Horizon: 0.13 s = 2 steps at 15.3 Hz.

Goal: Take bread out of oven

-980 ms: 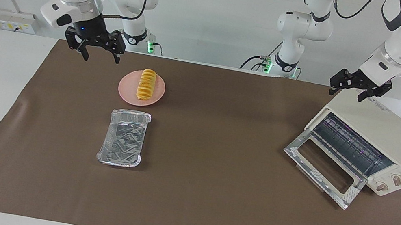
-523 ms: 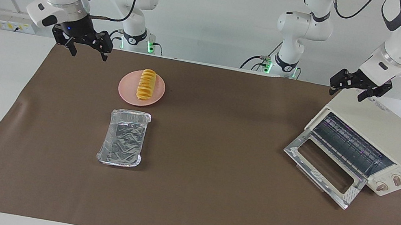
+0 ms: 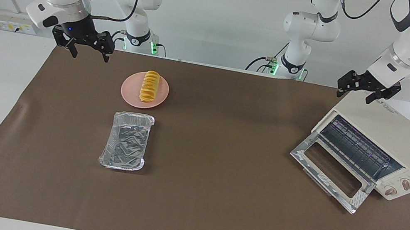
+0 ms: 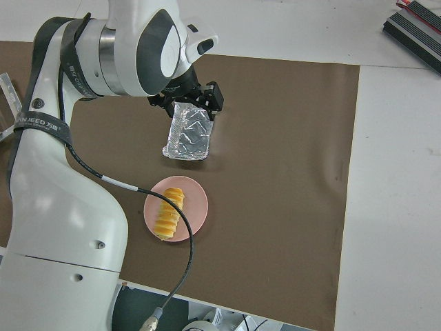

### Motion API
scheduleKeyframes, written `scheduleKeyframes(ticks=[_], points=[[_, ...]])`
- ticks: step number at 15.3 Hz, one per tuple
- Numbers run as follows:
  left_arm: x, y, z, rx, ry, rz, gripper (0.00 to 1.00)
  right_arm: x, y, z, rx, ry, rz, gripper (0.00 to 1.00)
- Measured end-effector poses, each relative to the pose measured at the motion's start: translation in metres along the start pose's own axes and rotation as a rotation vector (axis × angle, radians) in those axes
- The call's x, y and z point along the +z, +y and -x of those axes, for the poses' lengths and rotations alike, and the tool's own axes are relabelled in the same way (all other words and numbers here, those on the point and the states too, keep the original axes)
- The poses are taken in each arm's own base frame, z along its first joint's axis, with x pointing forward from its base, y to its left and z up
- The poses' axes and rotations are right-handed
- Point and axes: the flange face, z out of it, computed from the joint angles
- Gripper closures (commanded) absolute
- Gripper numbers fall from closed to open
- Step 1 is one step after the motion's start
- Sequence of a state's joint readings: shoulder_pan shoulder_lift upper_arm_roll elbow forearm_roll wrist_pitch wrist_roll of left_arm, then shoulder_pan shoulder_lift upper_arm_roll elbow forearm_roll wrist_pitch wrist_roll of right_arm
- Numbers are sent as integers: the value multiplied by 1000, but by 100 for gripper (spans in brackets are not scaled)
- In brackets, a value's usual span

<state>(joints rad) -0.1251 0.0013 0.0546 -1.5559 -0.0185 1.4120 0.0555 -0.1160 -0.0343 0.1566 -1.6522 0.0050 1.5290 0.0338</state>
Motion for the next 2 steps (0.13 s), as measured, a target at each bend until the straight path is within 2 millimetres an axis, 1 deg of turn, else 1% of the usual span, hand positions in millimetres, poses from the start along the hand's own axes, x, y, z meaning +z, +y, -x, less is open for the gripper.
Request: scheduleKeyframes(ticks=[2], points=[[0,0,0,0,0,0,0,0,0,0,1,0,0,0]])
